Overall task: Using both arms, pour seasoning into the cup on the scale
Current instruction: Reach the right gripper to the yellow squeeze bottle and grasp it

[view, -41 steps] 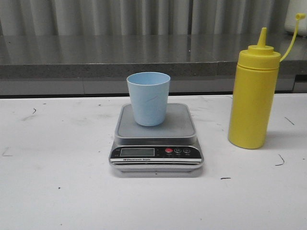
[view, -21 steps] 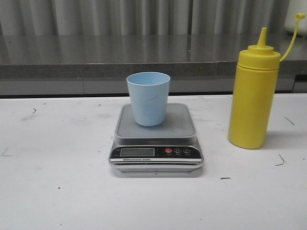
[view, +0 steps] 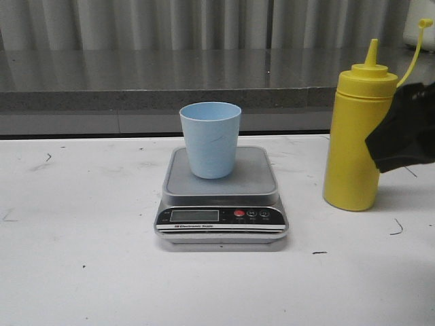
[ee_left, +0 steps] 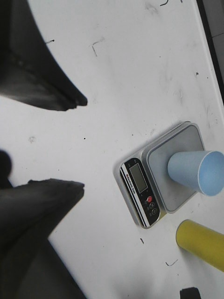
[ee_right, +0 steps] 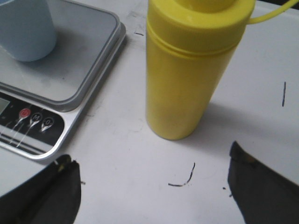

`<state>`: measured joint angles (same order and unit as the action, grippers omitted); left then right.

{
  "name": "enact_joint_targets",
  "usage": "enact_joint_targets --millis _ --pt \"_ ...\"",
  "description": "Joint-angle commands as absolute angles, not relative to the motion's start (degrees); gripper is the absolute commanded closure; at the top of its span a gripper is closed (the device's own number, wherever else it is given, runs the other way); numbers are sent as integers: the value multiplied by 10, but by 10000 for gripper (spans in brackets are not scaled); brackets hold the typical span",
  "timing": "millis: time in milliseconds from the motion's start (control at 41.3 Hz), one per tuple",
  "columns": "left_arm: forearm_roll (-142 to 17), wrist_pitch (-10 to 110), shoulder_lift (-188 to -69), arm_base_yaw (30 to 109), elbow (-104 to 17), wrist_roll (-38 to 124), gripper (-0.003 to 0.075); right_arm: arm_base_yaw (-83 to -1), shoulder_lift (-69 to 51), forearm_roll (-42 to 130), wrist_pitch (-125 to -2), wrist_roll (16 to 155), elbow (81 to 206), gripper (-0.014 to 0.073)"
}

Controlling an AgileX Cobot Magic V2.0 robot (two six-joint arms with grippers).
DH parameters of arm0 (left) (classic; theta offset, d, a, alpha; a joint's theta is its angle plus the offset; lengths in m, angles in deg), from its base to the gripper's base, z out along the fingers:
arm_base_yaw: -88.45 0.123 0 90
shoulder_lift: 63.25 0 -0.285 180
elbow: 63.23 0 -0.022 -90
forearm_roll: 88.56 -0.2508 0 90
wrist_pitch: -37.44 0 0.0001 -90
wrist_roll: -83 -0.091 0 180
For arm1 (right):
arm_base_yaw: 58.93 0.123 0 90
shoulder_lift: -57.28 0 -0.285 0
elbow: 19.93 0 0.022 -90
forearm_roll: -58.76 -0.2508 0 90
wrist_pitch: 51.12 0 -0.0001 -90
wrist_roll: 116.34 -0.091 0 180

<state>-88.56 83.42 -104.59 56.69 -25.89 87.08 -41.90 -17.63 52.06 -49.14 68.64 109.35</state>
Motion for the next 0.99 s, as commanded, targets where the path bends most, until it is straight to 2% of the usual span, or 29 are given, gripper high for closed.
enact_joint_targets --millis 0,387,678,968 --pt "-886 795 -1046 564 -275 875 374 -419 -208 518 -328 692 1078 -60" --pt "-886 795 -1046 564 -275 875 374 -421 -383 518 -37 692 1070 -60" --pt "-886 795 -1046 564 -275 875 374 -422 -465 509 121 692 1074 -60" --pt "-886 795 -1046 564 -275 875 374 -422 -524 496 138 683 1131 -60"
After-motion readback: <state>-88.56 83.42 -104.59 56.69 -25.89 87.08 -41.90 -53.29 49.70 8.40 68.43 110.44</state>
